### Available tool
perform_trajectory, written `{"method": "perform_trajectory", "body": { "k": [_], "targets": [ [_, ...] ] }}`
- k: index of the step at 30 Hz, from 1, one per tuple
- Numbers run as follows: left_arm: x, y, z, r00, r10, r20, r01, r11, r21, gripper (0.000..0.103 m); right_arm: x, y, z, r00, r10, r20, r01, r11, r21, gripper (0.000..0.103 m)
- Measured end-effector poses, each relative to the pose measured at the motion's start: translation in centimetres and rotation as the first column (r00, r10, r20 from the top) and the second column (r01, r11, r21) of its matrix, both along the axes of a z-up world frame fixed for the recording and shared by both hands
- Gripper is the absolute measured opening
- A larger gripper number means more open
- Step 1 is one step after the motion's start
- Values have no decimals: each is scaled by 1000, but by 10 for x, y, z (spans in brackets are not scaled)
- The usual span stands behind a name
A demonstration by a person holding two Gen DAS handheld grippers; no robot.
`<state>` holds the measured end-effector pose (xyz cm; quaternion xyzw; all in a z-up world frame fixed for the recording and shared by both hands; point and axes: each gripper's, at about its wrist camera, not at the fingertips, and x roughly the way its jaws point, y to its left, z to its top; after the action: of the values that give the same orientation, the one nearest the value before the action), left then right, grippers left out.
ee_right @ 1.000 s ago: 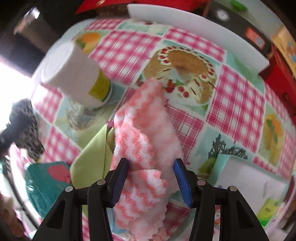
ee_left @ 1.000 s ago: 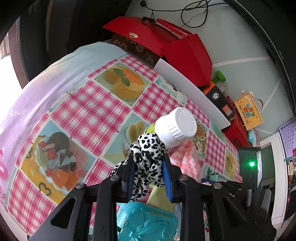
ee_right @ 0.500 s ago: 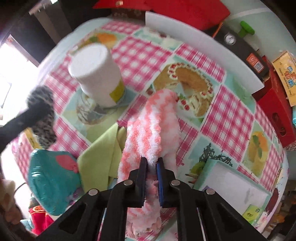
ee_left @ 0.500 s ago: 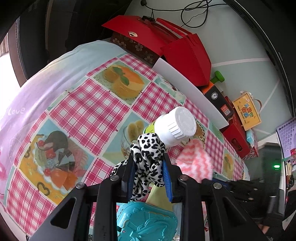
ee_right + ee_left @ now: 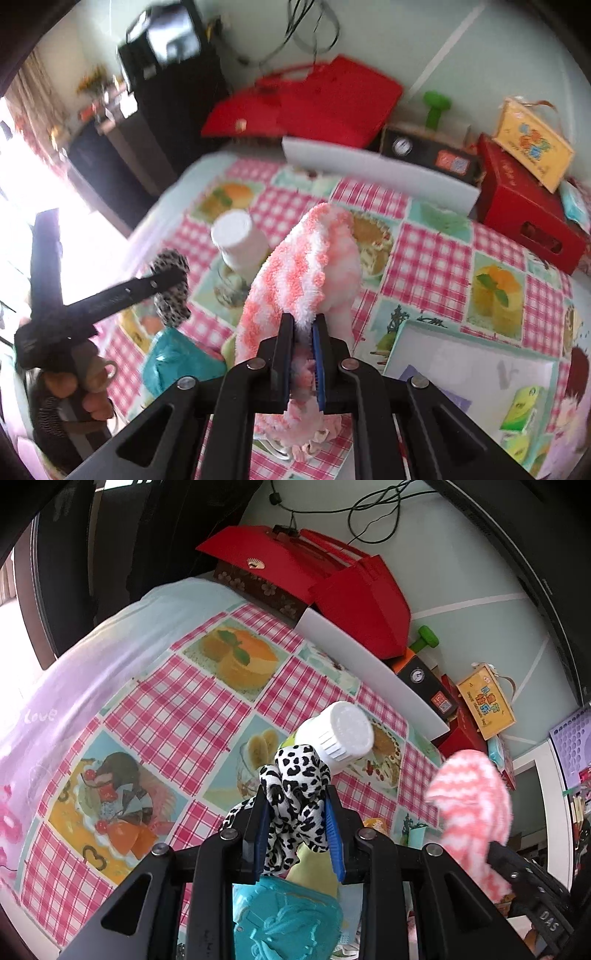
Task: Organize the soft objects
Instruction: 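Carry the scrunchie and striped towel over the white tray with both grippers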
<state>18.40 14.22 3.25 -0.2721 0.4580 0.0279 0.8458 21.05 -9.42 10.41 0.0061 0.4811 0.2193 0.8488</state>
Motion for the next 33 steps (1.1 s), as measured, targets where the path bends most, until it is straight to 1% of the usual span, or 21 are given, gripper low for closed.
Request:
{"method": "perform_trajectory", "body": {
  "k": [3,7,11,13,17,22,26,30,33],
  "targets": [
    [-3,-6,10,1000,-15,27,15,1000,10,28,-16,-17,8,994,-86,74,86,996,13,10],
    [-5,-20,25,996,-60,68,60,998,15,29,-31,-44,13,975,-191,115,184,981,70,10],
    [-6,-42,38,988,-119,95,115,992,46,29,-51,-75,20,937,-305,168,295,952,84,10],
    [-6,-52,44,984,-143,105,138,989,59,29,-60,-90,25,909,-367,198,359,930,73,10],
    [-6,-77,53,971,-207,122,198,976,86,29,-74,-123,31,855,-466,229,465,883,62,10],
    [-3,-116,58,942,-310,128,297,949,106,29,-85,-161,36,797,-553,242,554,829,71,10],
    [-2,-150,59,913,-387,129,370,919,135,29,-90,-182,33,762,-600,243,603,794,71,10],
    [-1,-188,51,881,-461,104,442,882,165,29,-93,-201,27,737,-633,239,636,768,75,11],
    [-2,-210,44,863,-498,85,480,860,174,29,-96,-216,23,719,-653,236,657,750,74,11]
  ]
}}
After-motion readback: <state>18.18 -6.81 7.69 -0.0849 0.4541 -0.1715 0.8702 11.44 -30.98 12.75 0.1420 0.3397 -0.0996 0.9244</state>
